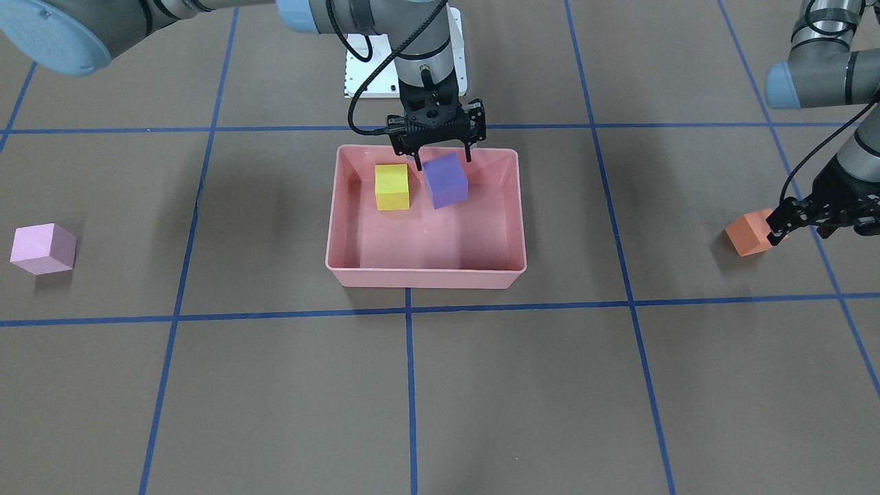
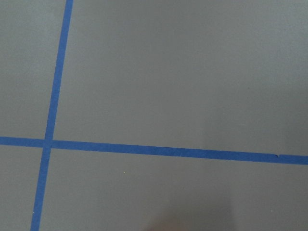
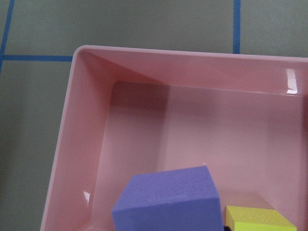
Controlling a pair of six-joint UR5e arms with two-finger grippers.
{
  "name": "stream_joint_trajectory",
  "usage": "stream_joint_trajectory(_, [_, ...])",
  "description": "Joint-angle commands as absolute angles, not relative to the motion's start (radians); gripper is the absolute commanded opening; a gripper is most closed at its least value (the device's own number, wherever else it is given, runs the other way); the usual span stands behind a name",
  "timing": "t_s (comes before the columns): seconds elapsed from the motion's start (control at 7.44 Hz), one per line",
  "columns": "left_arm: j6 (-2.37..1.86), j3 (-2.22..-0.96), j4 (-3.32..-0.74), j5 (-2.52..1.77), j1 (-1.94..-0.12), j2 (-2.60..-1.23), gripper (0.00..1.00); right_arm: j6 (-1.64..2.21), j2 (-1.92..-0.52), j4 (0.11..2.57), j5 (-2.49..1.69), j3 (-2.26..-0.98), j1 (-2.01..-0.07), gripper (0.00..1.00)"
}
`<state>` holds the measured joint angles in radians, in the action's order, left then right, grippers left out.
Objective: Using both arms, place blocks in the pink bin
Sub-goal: 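Lower the purple cube into the bin and open the right gripper, then grasp the orange cube with the left gripper while the right gripper withdraws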
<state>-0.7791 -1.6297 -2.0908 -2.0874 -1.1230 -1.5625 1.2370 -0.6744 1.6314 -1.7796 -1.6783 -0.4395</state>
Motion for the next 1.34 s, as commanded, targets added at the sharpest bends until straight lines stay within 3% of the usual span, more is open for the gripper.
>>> stream_joint_trajectory(0.0, [-0.799,-1.628,-2.094,-2.085,-1.102,-1.56,0.99,1.236,-0.672,1.631,-1.778,-1.695,-0.439,0.99])
stream_joint_trajectory(0.4, [-0.86,-1.625,-2.155,-2.02,-1.019,-1.517,0.99,1.233,-0.676,1.64,-1.779,-1.73,-0.454,0.99])
stream_joint_trajectory(0.67, [-0.887,-1.624,-2.177,-2.013,-0.986,-1.513,0.99,1.154,-0.689,1.783,-1.79,-1.823,-0.506,0.99])
stream_joint_trajectory(0.94, [-0.887,-1.623,-2.18,-1.999,-0.966,-1.497,0.99,1.073,-0.776,1.87,-1.834,-1.932,-0.59,0.99])
stream_joint_trajectory(1.21, [-0.885,-1.615,-2.18,-1.999,-0.962,-1.5,0.99,0.828,-0.915,1.882,-2.033,-1.962,-0.806,0.99])
